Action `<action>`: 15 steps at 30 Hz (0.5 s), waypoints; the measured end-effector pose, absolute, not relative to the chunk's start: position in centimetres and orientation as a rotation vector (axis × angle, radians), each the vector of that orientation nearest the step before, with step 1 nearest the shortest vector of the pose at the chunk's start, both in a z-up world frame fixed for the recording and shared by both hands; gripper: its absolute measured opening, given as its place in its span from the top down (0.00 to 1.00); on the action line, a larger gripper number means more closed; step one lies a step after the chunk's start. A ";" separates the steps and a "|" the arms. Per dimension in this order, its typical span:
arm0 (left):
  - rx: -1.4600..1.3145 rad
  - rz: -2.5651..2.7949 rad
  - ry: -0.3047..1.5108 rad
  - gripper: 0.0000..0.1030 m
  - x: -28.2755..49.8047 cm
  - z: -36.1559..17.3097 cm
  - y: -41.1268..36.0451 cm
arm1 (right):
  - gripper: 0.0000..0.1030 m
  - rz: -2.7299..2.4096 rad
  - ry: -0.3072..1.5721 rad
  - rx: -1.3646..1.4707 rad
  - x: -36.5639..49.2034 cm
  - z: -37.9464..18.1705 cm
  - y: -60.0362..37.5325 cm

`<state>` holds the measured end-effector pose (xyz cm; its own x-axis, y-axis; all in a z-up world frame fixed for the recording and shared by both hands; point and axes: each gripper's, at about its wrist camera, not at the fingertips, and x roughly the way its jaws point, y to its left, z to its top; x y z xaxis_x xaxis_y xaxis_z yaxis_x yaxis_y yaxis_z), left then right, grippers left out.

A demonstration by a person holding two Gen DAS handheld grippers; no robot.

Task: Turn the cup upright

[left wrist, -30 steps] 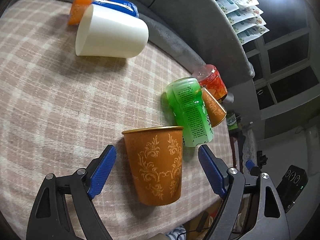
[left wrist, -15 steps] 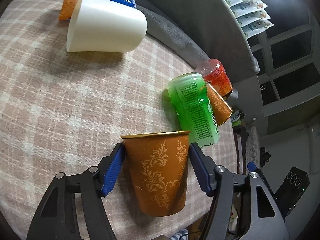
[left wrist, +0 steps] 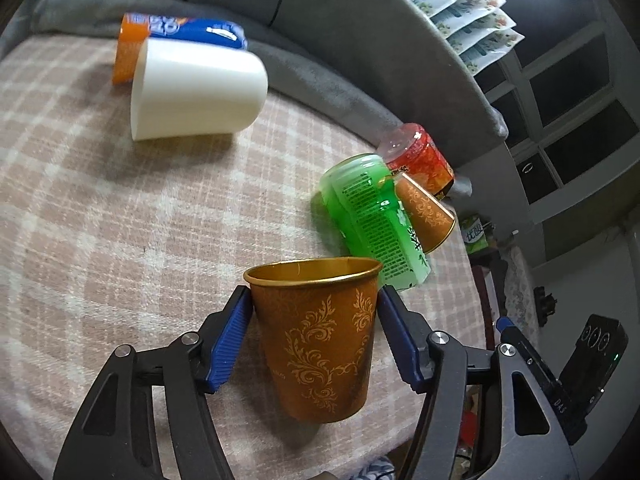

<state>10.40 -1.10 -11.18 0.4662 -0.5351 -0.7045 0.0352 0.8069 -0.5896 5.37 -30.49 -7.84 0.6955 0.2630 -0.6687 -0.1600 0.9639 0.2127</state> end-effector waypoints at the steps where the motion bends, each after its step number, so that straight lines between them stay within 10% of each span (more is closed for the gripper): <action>1: -0.538 -0.369 1.028 0.38 10.3 -11.0 -1.2 | 0.22 0.237 0.767 0.141 5.4 -7.8 -30.5; 15: -0.338 -0.331 0.882 0.38 8.2 -8.5 -3.7 | 0.21 0.235 0.762 0.137 5.2 -7.6 -30.5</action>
<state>8.22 -3.69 -8.52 0.5920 -0.4155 -0.6905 0.1410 0.8970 -0.4189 5.24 -30.48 -7.61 0.6995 0.2591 -0.6660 -0.1605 0.9651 0.2070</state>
